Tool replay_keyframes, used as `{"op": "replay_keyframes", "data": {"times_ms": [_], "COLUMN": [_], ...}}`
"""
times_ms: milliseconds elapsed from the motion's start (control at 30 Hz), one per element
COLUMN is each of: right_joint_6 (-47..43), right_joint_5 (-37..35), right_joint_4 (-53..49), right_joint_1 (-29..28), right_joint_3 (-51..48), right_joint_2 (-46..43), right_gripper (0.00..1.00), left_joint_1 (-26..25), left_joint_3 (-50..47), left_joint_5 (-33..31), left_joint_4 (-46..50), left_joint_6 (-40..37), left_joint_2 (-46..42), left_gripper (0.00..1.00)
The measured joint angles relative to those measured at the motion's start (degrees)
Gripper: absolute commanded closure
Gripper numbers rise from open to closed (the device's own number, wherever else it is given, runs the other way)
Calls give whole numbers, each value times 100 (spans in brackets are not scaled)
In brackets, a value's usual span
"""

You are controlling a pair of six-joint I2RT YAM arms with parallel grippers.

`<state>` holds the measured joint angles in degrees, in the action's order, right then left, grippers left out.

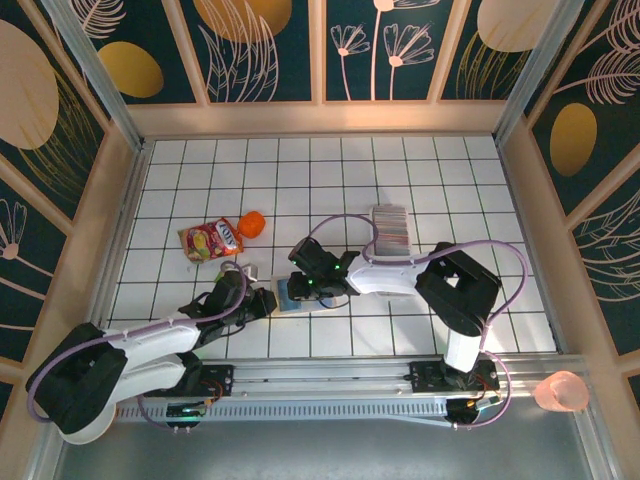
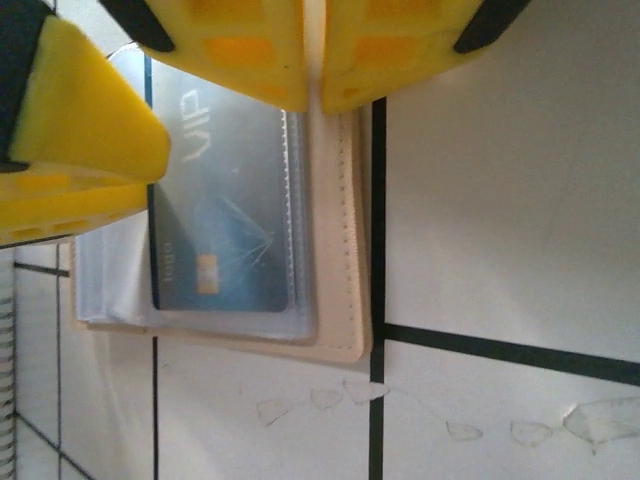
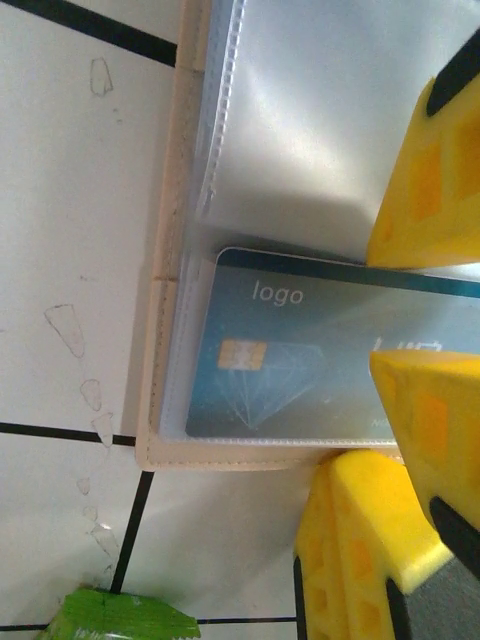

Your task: Put the credit cards into the card holder

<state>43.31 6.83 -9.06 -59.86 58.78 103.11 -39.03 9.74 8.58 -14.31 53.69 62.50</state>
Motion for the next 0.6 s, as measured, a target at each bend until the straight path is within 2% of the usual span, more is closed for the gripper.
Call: {"op": "replay_keyframes", "data": {"times_ms": [167,300,600], "right_joint_6": [-2,-28,-9], "right_joint_5": [-317,-688,-997], "right_joint_4": [-146,-302,-356], "right_joint_1": [-24,-24,-24], "right_joint_3": [-7,-114,-627], "right_joint_2": [-166,-531,-1099], "right_gripper": [68,67,68], "left_joint_1": [0,0,0], "left_joint_3": [2,26,407], "left_joint_5": [-9,-79,-48], "left_joint_4": [48,310,651], "left_joint_6": [-4,-9,-72], "left_joint_2": [-175,-389,-682], "left_gripper": [80,80,94]}}
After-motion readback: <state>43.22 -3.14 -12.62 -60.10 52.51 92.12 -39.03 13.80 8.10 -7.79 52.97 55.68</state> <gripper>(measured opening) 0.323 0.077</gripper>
